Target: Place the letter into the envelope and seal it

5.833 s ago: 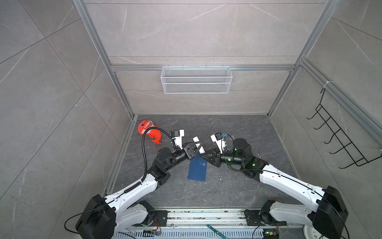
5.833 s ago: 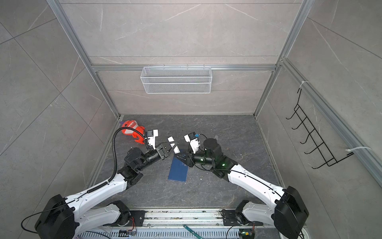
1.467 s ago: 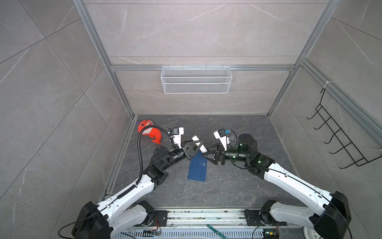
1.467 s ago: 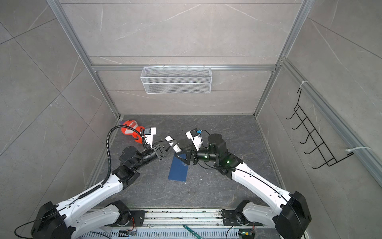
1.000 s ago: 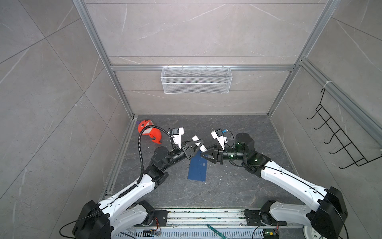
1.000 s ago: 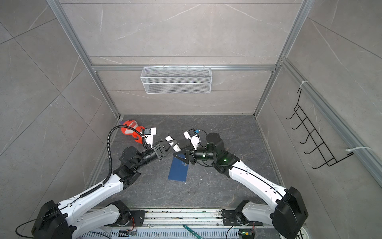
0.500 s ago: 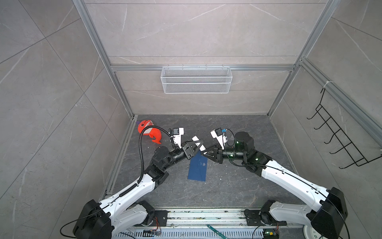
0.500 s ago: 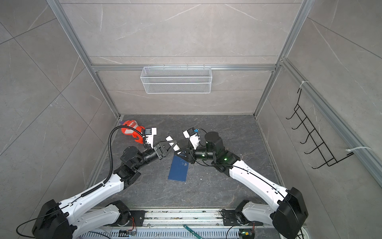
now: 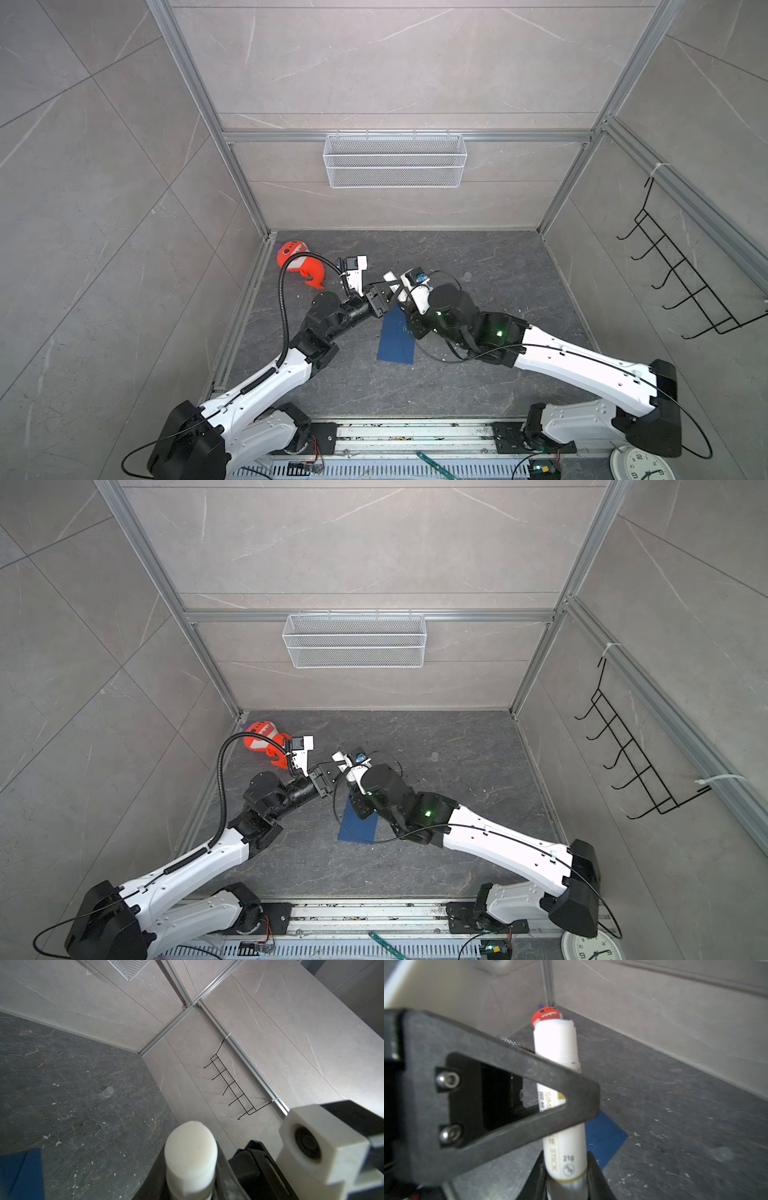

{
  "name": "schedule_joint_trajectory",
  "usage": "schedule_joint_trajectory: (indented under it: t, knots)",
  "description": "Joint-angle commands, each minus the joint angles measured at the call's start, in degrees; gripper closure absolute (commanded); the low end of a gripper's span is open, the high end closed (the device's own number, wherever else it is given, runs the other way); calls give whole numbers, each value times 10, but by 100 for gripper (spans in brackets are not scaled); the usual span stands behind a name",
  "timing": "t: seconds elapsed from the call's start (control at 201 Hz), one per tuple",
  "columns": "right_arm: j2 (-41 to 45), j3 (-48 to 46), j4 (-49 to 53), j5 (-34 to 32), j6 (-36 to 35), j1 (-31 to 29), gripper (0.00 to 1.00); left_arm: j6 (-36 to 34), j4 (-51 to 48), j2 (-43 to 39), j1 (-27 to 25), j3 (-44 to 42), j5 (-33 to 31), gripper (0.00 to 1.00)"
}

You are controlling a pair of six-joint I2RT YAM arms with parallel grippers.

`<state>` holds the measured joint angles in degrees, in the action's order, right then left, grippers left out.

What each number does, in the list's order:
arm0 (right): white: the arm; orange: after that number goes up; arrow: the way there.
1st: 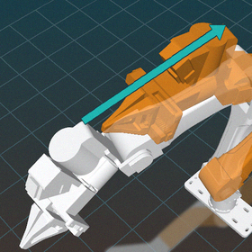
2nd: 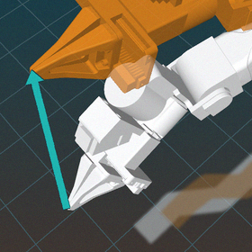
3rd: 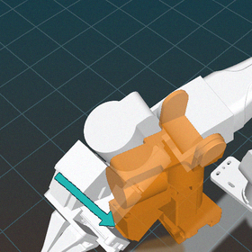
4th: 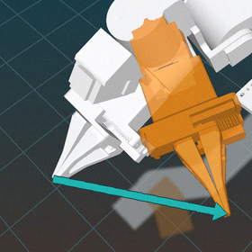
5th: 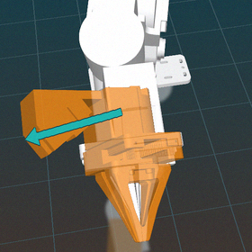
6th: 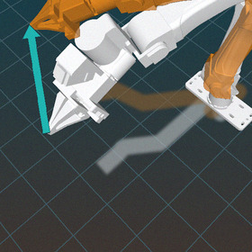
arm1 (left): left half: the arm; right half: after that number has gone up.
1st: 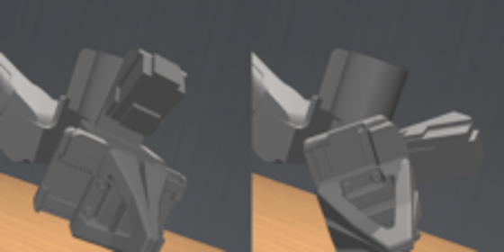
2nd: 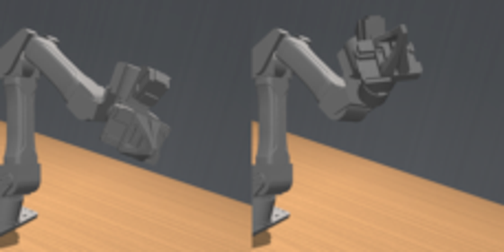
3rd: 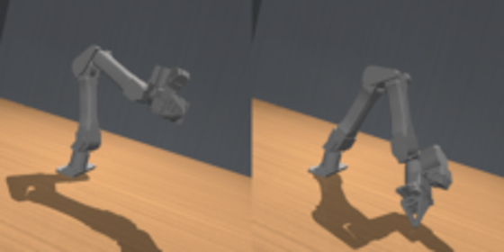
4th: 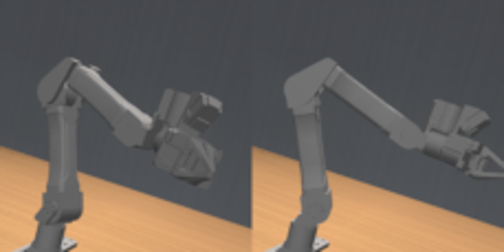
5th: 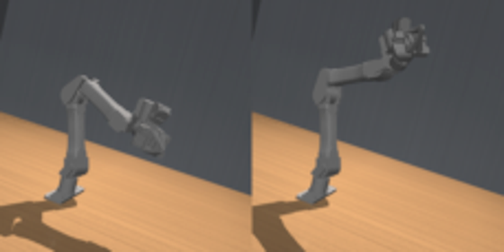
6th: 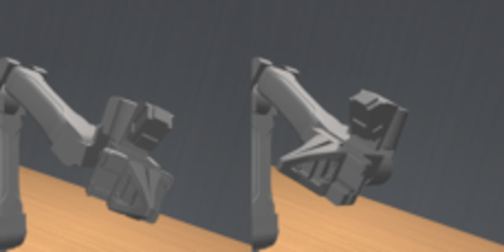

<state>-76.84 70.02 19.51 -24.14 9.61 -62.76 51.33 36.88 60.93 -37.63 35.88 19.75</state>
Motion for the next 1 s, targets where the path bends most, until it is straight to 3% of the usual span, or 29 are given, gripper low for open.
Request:
schedule_joint_trajectory:
  t: [0.0, 0.07, 0.129, 0.289, 0.354, 0.448, 0.598, 0.662, 0.817, 0.991]
  knots:
    - [-62, 48, 21, -328, -52, -35, 100, -21, -2, 2, -11, 15, 30, 100]
    - [-105, 73, 30, -441, -73, -56, 100, -21, -2, 4, -10, 16, 30, 100]
    - [-134, 92, 44, -490, -82, -67, 100, -21, -2, 5, -10, 16, 30, 100]
    - [-123, 76, 33, -421, -66, -67, 100, -22, 1, 7, -10, 17, 29, 100]
    - [-92, 48, 3, -362, -67, -64, 94, -22, 2, 6, -10, 17, 30, 100]
    - [-41, 17, -4, -221, -44, -38, 74, -25, 3, 2, -10, 19, 30, 100]
    - [57, -56, -49, 125, -3, 59, 26, -32, 2, -8, -10, 28, 41, 100]
    - [88, -86, -76, 255, 16, 108, 14, -34, 0, -10, -10, 32, 48, 100]
    - [103, -111, -99, 445, 42, 173, 11, -33, 4, -11, -10, 38, 63, 100]
    - [96, -133, -147, 525, 71, 200, 21, -24, 17, -7, -10, 39, 78, 100]
